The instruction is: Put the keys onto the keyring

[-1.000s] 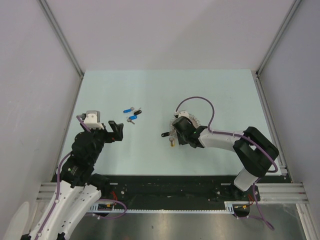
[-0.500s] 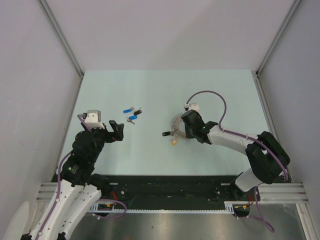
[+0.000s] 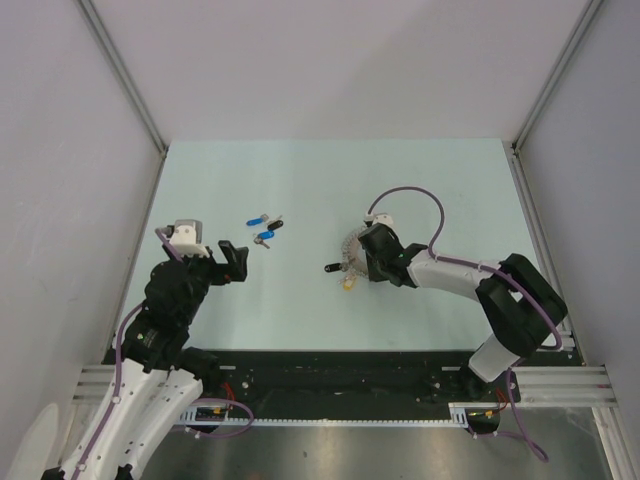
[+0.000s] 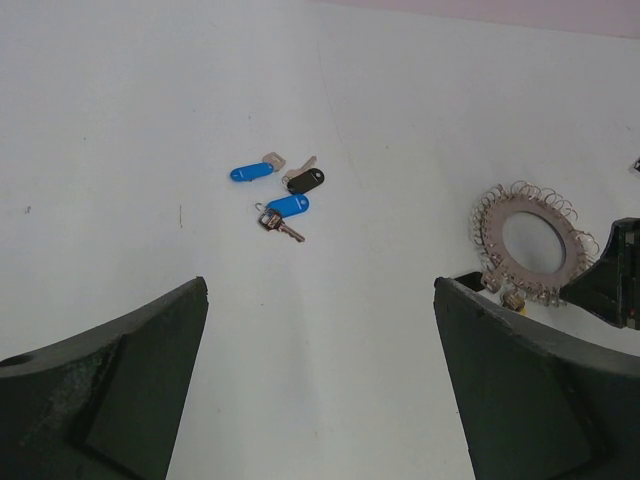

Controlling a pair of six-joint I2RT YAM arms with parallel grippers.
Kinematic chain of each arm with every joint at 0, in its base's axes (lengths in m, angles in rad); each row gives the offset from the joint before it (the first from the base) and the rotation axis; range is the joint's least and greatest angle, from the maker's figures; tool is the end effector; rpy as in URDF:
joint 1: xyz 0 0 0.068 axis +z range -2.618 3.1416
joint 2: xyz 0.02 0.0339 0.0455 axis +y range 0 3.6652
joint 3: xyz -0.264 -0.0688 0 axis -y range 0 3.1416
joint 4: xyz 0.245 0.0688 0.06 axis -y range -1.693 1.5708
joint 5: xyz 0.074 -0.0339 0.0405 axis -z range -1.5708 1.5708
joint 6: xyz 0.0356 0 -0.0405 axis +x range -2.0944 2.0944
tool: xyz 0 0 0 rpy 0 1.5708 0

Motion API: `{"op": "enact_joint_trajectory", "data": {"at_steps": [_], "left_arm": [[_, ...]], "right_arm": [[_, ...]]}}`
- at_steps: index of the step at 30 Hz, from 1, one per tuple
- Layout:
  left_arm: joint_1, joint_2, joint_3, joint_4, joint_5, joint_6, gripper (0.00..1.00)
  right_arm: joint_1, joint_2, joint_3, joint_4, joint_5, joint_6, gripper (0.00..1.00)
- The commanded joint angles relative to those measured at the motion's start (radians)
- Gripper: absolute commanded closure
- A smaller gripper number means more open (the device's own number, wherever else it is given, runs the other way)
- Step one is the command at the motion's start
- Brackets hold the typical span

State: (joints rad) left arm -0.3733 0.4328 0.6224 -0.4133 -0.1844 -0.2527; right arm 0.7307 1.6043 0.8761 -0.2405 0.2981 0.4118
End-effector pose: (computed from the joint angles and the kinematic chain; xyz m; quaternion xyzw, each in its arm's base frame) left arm 0.1103 -0.0362 0.3051 -0.0104 0.7803 -0.1228 0.6131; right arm 0.2399 0.2010 0.1700 -0.1065 0.9394 0.0392 0.3234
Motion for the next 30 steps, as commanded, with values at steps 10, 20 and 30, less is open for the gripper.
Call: {"op": "enact_joint_trajectory", "data": {"at_steps": [10,20,30], "left_arm": [[0.013,0.004,0.023,0.014,0.02,0.01,0.0],[0.014,0.004,0.023,0.013,0.022,0.01,0.0],[0.014,0.007,0.02,0.024,0.052,0.02,0.0]], "right_arm": [[0.001,0.037,0.029,0.052,-0.031,0.013,0.76],[0.006,0.005,0.029,0.037,-0.01,0.001,0.93],[0.048,-0.156,0.034,0.041,-0.088,-0.154,1.0]]}}
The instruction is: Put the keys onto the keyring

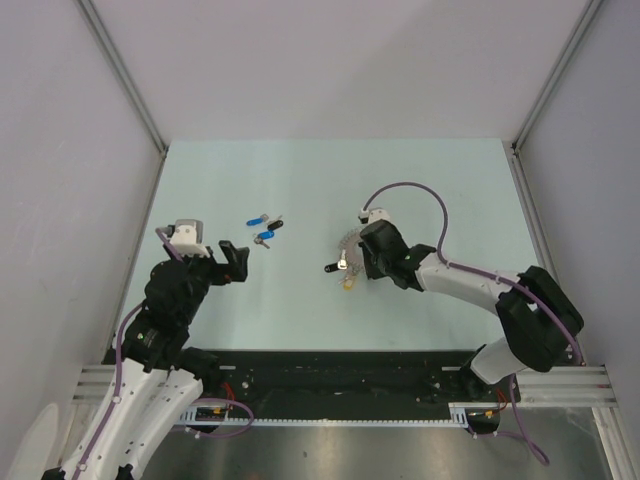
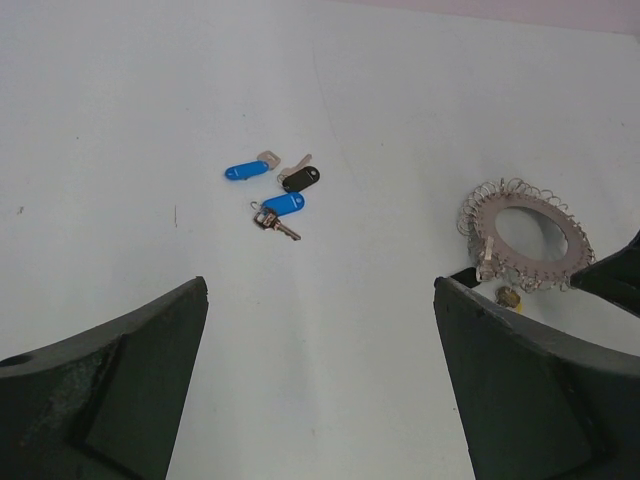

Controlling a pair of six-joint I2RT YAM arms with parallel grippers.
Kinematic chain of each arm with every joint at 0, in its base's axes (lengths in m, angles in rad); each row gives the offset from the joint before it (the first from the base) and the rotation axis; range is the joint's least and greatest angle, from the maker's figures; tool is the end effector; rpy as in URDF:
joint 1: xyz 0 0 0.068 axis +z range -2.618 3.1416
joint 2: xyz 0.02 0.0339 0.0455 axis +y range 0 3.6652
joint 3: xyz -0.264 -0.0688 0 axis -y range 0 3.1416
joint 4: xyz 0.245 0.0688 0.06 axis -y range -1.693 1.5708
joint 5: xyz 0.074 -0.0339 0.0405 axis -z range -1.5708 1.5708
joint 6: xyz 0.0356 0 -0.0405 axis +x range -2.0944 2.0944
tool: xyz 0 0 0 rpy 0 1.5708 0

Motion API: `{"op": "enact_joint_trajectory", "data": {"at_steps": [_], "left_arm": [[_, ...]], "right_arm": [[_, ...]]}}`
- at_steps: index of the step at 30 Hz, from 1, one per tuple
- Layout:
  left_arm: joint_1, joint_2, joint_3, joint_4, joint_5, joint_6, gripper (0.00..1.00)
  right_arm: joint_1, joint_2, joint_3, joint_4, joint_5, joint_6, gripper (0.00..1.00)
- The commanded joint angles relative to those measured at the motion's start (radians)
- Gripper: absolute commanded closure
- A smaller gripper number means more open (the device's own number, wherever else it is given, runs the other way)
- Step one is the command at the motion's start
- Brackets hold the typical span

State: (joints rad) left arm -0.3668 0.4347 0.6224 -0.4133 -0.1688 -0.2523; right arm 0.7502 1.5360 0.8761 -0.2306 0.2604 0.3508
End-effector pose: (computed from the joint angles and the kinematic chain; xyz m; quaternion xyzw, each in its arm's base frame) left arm 0.1108 -0.0362 0.3049 -0.0078 0.7812 -0.1263 0.6114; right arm 0.2326 0.2042 0.1903 -0.1430 0.9247 0.0687 0.3460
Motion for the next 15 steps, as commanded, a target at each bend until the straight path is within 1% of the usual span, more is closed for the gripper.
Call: {"op": "enact_joint_trajectory", "data": {"at_steps": [1,3,5,6,7,10,11,15], "left_arm": [[0.008,0.004,0.017,0.031,0.054,0.025,0.0],[0.009,0.002,0.013,0.048,0.089,0.034,0.0],[0.009,0.002,0.002,0.079,0.159,0.056,0.0],[0.009,0.006,-0.003,0.094,0.198,0.065,0.0],[0.008,0.009,-0.012,0.112,0.275,0.085,0.0],[0.008,0.041,-0.021,0.194,0.403,0.123,0.0],[0.008,0.056,-0.018,0.211,0.475,0.131,0.0],[0.006,0.157,0.025,0.281,0.604,0.177,0.0]], "right_arm": [[0.052,-0.094,0.04,0.049,-0.084,-0.111,1.0],[0.077,-0.108,0.05,0.072,-0.108,-0.189,1.0],[0.11,-0.137,0.052,0.117,-0.156,-0.264,1.0],[0.115,-0.151,0.054,0.132,-0.179,-0.279,1.0],[0.118,-0.177,0.054,0.157,-0.223,-0.288,1.0],[0.118,-0.218,0.052,0.197,-0.312,-0.329,1.0],[0.117,-0.246,0.052,0.203,-0.323,-0.341,1.0],[0.1,-0.312,0.05,0.214,-0.389,-0.404,1.0]]}}
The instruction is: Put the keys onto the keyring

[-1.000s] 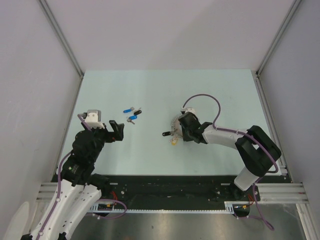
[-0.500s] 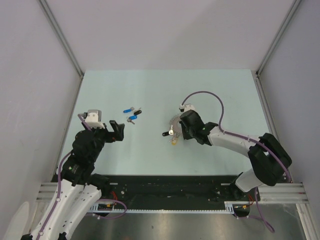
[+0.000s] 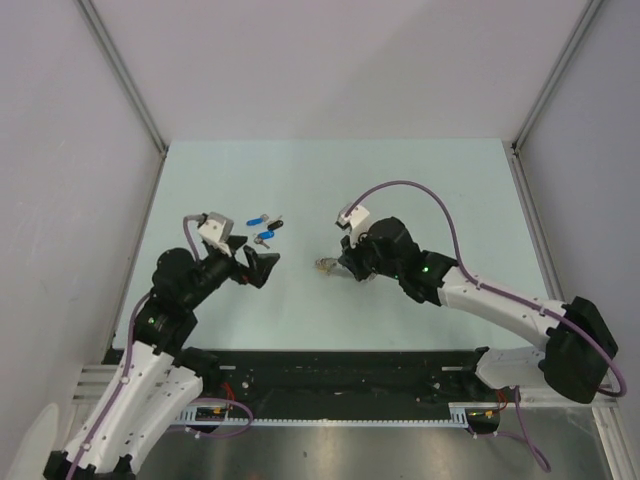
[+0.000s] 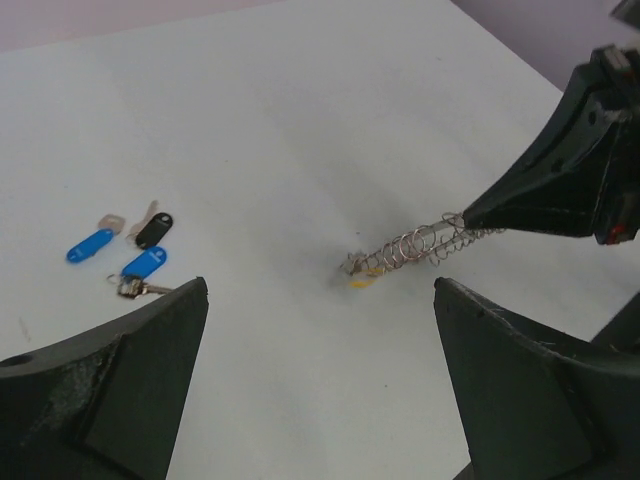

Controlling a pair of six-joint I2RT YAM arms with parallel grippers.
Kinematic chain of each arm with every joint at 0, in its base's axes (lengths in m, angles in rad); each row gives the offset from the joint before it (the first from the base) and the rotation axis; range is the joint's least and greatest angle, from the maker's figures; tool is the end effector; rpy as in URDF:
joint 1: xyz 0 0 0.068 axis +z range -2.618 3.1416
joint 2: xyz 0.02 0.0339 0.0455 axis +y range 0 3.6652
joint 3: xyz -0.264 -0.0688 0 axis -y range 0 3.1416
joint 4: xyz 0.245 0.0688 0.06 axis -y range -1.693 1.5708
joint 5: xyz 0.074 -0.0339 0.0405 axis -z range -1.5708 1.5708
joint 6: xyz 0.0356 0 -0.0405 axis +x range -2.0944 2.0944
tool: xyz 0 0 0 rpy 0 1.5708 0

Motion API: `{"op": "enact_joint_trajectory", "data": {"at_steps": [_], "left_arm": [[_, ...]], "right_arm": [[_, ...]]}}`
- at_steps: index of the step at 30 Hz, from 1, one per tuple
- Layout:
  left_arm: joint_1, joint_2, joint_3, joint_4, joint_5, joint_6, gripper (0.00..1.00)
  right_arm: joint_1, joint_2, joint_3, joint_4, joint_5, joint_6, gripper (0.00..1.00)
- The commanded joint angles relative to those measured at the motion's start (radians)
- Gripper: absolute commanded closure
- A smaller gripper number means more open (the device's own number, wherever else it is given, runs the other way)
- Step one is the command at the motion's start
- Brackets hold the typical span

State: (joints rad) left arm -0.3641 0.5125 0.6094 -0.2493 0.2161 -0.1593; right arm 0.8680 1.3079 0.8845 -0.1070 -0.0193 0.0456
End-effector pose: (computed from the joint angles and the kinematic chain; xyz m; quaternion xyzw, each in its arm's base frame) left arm 0.1239 -0.0554 0.3099 0.1470 0.7433 -0.2466 0.6042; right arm 0.1895 0.2247 0.2670 -0.3512 0.7934 0.2267 0.4424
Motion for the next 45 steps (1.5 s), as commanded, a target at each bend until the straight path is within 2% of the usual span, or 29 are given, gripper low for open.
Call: {"op": "enact_joint_trajectory", "data": {"at_steps": [1,7,10,13,19,22,28,33,34,39,45], "left_arm": [[0.005,0.133,0.067,0.125,0.244,0.104,0.0],[0.001,0.326,0.186,0.205,0.413,0.153,0.0],[-0.01,0.408,0.213,0.243,0.5,0.159,0.01],[-0.039,0.457,0.219,0.311,0.578,0.211,0.06],[-0.082,0.524,0.24,0.324,0.621,0.316,0.14],[-0.087,0.553,0.233,0.354,0.666,0.329,0.26],[-0.11,0.583,0.216,0.334,0.726,0.371,0.4],[-0.127,0.61,0.223,0.291,0.795,0.42,0.45],[-0.131,0.615,0.228,0.28,0.799,0.426,0.5],[-0.139,0.646,0.25,0.257,0.819,0.448,0.58],[-0.151,0.663,0.262,0.235,0.807,0.454,0.6]], "right_arm": [[-0.029,-0.093,0.044,0.089,-0.154,-0.113,1.0],[-0.176,-0.157,0.039,0.096,-0.439,-0.087,1.0],[-0.225,-0.165,0.037,0.142,-0.549,-0.082,1.0],[-0.238,-0.165,0.037,0.147,-0.602,-0.085,1.0],[-0.25,-0.157,0.037,0.159,-0.666,-0.092,1.0],[-0.261,-0.15,0.037,0.168,-0.68,-0.092,1.0],[-0.27,-0.137,0.037,0.179,-0.72,-0.089,1.0],[-0.267,-0.131,0.037,0.179,-0.746,-0.089,1.0],[-0.262,-0.131,0.036,0.179,-0.749,-0.09,1.0],[-0.253,-0.13,0.036,0.178,-0.765,-0.101,1.0],[-0.242,-0.122,0.037,0.178,-0.774,-0.107,1.0]]}}
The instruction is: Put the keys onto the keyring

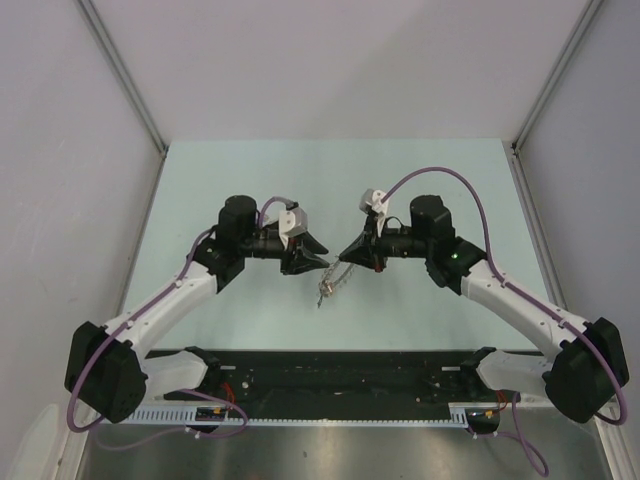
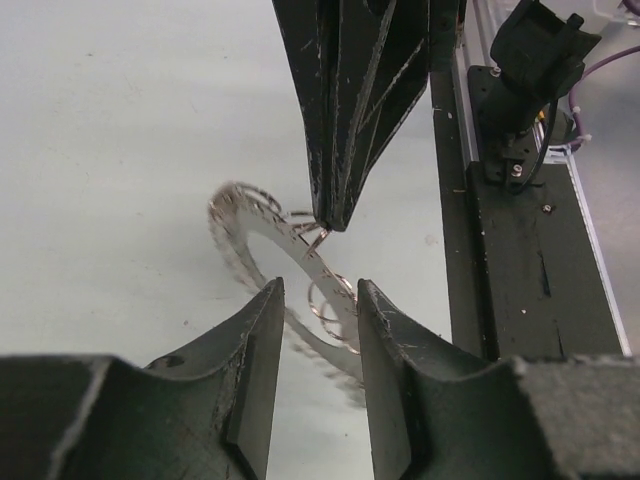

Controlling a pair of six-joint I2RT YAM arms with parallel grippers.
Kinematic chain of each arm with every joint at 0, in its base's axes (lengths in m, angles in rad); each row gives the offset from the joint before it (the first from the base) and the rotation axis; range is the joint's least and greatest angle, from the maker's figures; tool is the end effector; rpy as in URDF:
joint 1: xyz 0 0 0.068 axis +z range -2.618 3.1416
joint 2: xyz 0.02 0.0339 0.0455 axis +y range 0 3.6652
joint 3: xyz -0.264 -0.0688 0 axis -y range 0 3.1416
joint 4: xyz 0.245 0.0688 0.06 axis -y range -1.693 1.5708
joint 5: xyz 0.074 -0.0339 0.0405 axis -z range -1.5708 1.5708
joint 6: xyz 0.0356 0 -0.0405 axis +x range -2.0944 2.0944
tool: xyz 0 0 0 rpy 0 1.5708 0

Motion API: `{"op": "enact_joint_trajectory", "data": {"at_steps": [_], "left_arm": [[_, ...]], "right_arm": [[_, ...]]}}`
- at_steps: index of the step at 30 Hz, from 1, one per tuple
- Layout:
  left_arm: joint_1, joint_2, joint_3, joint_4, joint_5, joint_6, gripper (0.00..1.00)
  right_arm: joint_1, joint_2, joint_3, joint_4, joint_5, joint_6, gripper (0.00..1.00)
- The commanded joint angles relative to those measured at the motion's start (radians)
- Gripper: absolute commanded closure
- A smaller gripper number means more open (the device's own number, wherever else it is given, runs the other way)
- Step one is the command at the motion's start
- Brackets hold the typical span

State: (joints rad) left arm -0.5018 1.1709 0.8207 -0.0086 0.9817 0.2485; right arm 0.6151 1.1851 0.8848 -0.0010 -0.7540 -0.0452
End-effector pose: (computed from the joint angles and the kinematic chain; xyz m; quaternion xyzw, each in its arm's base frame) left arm 0.2100 -0.1490 0.2960 0.5154 0.5761 -0.4478 0.4494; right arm 0.2047 0.1745 0.3133 -0.4492 0.6375 0.4395 0.4458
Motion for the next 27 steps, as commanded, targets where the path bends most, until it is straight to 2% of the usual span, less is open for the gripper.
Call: {"op": "enact_joint_trajectory", "data": {"at_steps": [1,12,15,20,24,26,27], "left_arm": [[-0.017,0.006,0.051,-0.004,0.043,0.044,0.6],[-0.047,0.033,0.058,-0.03,0.054,0.063,0.67],[-0.058,0.044,0.066,-0.03,0.049,0.063,0.74],[-0.07,0.05,0.074,-0.028,0.041,0.063,0.99],[-0.073,0.03,0.077,-0.077,-0.004,0.081,1.0],[-0.072,0.007,0.083,-0.117,-0.078,0.098,1.0],[-0.072,0.003,0.096,-0.141,-0.104,0.104,1.0]], "right_arm": [[0.012,0.001,0.036,0.072,-0.039,-0.016,1.0],[0.032,0.004,0.036,0.073,-0.039,-0.019,1.0],[0.035,0.005,0.036,0.072,-0.038,-0.019,1.0],[0.037,0.01,0.037,0.058,-0.027,-0.025,1.0],[0.031,0.011,0.036,0.03,0.016,-0.025,1.0],[0.026,0.008,0.037,0.006,0.074,-0.015,1.0],[0.025,0.007,0.036,0.006,0.099,-0.01,0.95]]}}
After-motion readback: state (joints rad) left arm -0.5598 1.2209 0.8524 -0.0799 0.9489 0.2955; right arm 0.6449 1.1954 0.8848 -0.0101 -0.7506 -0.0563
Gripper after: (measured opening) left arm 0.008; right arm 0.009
